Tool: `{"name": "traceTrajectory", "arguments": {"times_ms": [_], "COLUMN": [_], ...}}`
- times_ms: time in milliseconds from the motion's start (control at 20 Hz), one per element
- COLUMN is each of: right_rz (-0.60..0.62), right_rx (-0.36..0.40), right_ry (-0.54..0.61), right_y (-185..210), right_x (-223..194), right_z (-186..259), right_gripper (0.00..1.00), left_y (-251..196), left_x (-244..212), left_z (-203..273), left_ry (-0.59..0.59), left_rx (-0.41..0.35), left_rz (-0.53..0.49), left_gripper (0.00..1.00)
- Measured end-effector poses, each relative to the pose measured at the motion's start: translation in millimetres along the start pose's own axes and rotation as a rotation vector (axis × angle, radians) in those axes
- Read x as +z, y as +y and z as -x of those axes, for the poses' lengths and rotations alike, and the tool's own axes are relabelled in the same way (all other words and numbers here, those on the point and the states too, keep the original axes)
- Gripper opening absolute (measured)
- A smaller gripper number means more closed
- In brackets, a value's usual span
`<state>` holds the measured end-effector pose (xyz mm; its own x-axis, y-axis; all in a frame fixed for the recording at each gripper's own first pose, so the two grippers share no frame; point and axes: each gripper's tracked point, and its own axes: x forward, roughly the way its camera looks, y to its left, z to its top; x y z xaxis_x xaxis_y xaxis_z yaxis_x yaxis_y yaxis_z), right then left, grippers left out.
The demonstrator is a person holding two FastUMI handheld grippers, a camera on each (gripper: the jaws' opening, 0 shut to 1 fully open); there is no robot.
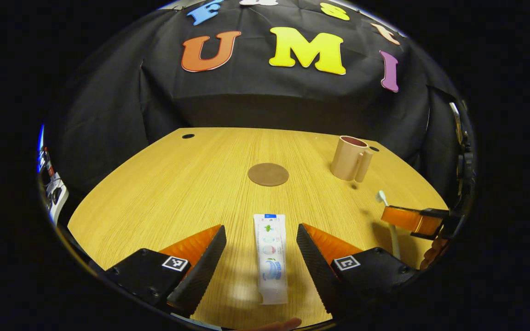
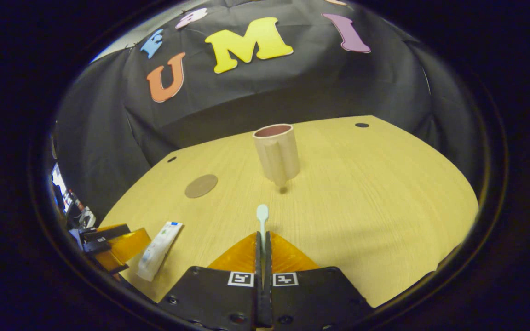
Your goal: Put the toothbrush and toothpaste on the desktop into the cup, then pick up the cup and place it on the coaster on the desktop.
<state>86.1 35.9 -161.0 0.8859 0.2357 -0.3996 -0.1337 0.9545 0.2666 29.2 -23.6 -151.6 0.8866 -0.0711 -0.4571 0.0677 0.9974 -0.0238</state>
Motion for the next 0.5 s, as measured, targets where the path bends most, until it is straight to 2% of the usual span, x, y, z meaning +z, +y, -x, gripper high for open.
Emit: {"name": "traceTrajectory", "arguments": {"times_ms": [250,500], "right_rz": [-0.014,0.014], "right_rx": [0.054,0.085], "right_ry": [-0.102,-0.186], "right_y": [2.3,10.0], "right_x": [22.6,40.3], "right_z": [37.8,71.8], "right_gripper": [0.00,0.00], "left_y": [-15.3,-15.6], "left_x": [-20.7,-34.5], "left_z": [-3.0,-5.9], "left_ry": [0.071,0.115], "left_rx": [-0.017,0.000], "left_rz": [-0.026,-0.027], "left_gripper": [0.98,0.92]}}
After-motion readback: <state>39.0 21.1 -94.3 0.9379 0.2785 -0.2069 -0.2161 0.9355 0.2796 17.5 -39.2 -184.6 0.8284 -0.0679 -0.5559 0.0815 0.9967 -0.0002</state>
